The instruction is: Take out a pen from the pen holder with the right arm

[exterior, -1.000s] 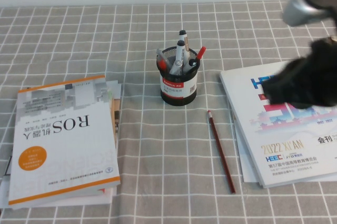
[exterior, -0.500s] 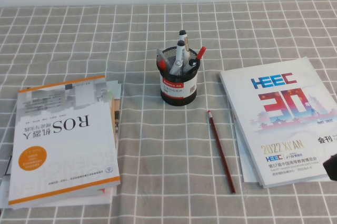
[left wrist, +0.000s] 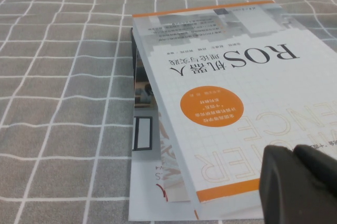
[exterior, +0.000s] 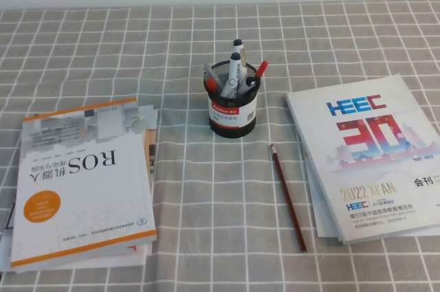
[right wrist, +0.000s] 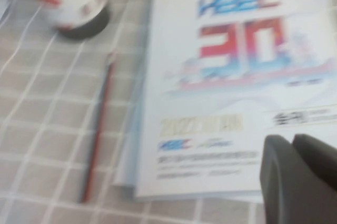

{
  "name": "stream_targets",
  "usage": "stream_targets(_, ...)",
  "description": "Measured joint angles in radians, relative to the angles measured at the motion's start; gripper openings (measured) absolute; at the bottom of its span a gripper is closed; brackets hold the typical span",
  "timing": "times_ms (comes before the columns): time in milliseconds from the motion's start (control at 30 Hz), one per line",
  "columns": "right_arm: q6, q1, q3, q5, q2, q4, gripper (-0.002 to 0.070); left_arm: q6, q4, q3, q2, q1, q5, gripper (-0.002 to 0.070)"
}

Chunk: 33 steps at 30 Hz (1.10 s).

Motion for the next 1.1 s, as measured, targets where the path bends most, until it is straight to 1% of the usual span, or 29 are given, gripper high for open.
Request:
stream_targets(67, -0.054, -0.056, 0.135, -0.129, -0.094, 0.040, -0.0012, 0.000, 0.000, 0.000, 0.000, 0.000, 0.000, -0.0003)
stream_targets(167, -0.129, -0.109, 0.301, -0.297, -0.226, 0.084, -0.0012, 0.000, 0.000, 0.000, 0.000, 0.000, 0.000, -0.0003)
stream_targets(267, -0.143, -0.148, 0.427, -0.407, -0.348, 0.098, -0.0012, 0.000, 0.000, 0.000, 0.000, 0.000, 0.000, -0.0003)
stream_targets(333, -0.147, -0.164, 0.472, -0.437, -0.408, 0.102, -0.0012, 0.000, 0.000, 0.000, 0.000, 0.000, 0.000, -0.0003)
stream_targets(467, -0.149, -0.173, 0.493, -0.425, -0.513, 0.103, -0.0012, 0.000, 0.000, 0.000, 0.000, 0.000, 0.000, -0.0003)
stream_targets(633, -0.151, -0.173, 0.493, -0.300, -0.623, 0.087, -0.0012, 0.000, 0.000, 0.000, 0.000, 0.000, 0.000, -0.0003)
stream_targets(867, -0.162, -0.173, 0.495, -0.114, -0.639, 0.046, -0.0012, 0.000, 0.000, 0.000, 0.000, 0.000, 0.000, -0.0003)
stream_targets(967, -0.198, -0.173, 0.495, -0.095, -0.639, 0.046, -0.0012, 0.000, 0.000, 0.000, 0.000, 0.000, 0.000, -0.0003)
stream_targets(1100, -0.204, -0.173, 0.495, -0.091, -0.639, 0.046, -0.0012, 0.000, 0.000, 0.000, 0.000, 0.000, 0.000, -0.0003)
